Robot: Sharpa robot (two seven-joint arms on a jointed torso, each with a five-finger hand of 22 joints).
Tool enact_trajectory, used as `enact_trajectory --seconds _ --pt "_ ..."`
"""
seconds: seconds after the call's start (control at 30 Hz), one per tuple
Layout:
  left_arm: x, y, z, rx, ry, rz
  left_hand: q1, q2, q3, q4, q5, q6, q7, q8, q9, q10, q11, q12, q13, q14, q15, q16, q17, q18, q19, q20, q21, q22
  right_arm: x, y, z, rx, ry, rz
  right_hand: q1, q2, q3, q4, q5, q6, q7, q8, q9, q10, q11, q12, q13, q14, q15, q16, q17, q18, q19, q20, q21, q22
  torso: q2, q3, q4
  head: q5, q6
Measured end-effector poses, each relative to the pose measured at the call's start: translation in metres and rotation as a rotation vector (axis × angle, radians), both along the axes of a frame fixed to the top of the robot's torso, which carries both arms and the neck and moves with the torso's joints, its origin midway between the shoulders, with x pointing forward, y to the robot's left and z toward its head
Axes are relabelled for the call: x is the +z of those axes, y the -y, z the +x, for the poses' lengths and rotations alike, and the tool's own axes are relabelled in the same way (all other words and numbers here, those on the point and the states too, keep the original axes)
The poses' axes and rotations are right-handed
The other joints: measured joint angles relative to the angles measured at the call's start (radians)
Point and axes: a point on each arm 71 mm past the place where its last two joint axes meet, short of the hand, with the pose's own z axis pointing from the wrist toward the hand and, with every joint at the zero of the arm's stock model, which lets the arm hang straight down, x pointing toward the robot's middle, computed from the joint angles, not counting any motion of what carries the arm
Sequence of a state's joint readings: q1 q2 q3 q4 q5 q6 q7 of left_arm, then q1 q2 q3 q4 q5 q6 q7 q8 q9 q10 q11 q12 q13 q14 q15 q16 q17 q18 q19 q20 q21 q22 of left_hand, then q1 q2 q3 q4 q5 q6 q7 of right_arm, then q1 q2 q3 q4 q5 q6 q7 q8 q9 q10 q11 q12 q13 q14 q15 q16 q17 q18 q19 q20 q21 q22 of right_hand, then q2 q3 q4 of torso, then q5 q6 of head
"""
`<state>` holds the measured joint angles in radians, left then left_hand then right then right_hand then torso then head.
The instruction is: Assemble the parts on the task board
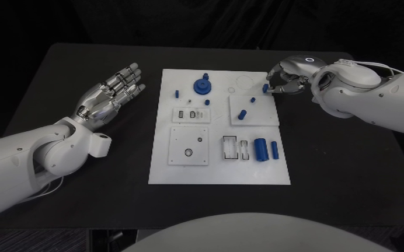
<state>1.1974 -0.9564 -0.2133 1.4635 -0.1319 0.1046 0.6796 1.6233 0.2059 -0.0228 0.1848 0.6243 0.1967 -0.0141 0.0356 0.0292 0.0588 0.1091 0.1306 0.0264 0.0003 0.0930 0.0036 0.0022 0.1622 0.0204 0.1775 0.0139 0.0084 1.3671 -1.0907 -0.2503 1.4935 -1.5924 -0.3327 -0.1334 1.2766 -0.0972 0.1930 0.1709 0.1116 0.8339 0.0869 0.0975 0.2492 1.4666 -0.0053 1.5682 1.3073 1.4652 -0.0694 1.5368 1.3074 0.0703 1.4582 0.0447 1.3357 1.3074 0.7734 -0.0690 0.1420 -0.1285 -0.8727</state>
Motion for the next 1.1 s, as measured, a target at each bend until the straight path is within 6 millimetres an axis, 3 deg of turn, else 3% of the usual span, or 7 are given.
enact_trajectory --seconds 0.37,0.73,1.1 --pt "-0.0001 -0.0006 0.0002 0.0 0.0 0.0 -0.004 -0.004 0.003 -0.003 0.0 -0.003 0.003 0.0 0.0 0.0 0.0 0.0 0.0 0.0 0.0 0.0 0.0 0.0 0.0 0.0 0.0 0.0 -0.0017 -0.0012 0.0 0.003 -0.004 0.0 0.013 0.003 0.0 0.0 0.001 0.004 0.004 0.0 0.0 0.0 0.0 0.0 0.0 0.0 0.0 0.0 0.0 0.0 0.0 0.0 -0.004 0.0 0.0 0.0002 0.0005 0.001 0.0" --pt "-0.0003 -0.0007 0.0006 -0.001 -0.001 0.0 -0.004 -0.004 0.003 -0.003 0.0 -0.003 0.003 0.0 0.0 -0.004 0.004 0.0 0.0 0.0 0.0 0.0 0.0 0.0 0.0 0.0 0.0 0.0 -0.0028 -0.0042 0.0016 0.008 -0.009 -0.003 0.039 0.008 -0.005 0.0 0.057 0.004 0.004 0.0 0.0 0.0 0.0 0.0 0.0 0.0 0.0 -0.004 0.0 0.0 -0.004 0.004 -0.013 0.0 0.0 0.0001 0.0005 0.001 0.0" --pt "-0.0005 -0.0003 0.0006 -0.004 -0.001 -0.001 -0.008 0.0 0.003 -0.003 -0.006 -0.003 0.003 0.0 0.0 -0.004 0.004 0.0 0.0 0.004 0.004 0.0 0.001 0.0 0.0 0.0 0.0 0.0 -0.0069 -0.0072 0.0034 0.011 -0.022 -0.008 0.048 0.01 -0.008 -0.003 0.069 0.019 0.003 0.003 0.004 0.0 0.0 0.0 0.0 0.0 0.0 -0.008 0.0 0.0 -0.004 0.004 -0.013 0.0 0.0 0.0001 0.0003 0.0 0.0"
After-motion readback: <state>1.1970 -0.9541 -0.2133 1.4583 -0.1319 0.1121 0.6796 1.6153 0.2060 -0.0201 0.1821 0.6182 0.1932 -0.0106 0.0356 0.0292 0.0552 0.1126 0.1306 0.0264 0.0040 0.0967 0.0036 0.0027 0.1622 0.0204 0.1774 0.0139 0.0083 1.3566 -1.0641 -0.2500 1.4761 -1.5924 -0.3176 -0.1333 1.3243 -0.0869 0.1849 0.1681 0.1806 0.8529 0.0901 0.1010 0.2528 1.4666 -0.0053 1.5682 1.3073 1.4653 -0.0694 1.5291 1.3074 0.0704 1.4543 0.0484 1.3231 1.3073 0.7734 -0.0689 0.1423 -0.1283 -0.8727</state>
